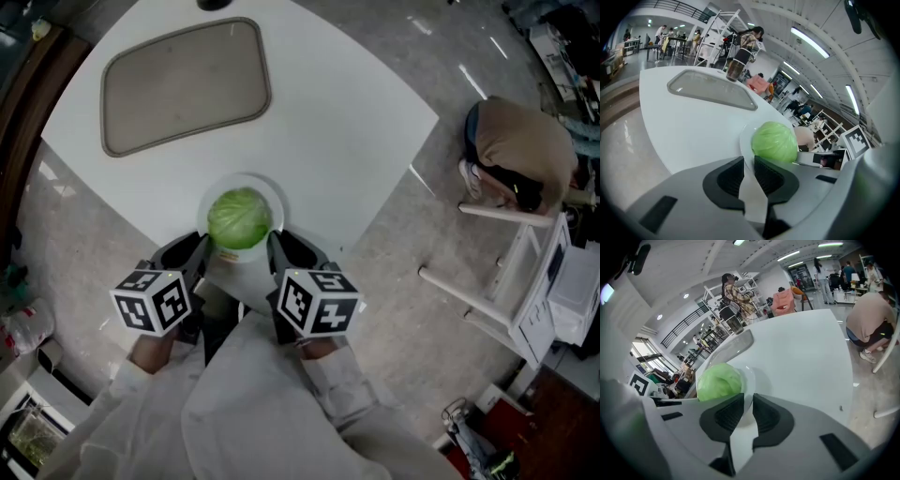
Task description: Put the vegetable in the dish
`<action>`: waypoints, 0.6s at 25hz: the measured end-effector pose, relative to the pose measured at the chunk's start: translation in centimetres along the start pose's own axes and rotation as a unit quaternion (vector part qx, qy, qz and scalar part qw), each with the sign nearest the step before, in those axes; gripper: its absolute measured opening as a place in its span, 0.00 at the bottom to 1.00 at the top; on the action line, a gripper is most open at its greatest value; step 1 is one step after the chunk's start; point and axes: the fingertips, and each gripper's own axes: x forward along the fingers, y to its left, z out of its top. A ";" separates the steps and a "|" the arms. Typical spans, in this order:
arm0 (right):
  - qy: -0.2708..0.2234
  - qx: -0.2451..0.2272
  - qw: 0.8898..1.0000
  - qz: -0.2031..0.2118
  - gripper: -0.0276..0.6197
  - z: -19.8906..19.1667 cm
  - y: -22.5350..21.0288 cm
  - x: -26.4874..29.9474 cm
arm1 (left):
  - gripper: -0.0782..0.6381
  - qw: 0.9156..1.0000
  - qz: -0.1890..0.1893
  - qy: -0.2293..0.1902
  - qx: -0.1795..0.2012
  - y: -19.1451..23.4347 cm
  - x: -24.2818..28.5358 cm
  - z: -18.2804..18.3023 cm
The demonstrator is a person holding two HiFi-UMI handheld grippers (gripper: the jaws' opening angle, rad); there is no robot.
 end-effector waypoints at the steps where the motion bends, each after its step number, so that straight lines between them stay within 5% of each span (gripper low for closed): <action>1: 0.002 0.001 1.000 0.004 0.15 0.0 0.1 0.0 | 0.21 1.000 0.001 -0.003 -0.001 0.0 -0.1 0.1; 15: 0.000 -0.028 0.999 0.017 0.15 2.5 4.2 2.7 | 0.21 0.999 -0.010 -0.025 -0.020 3.4 -1.9 3.1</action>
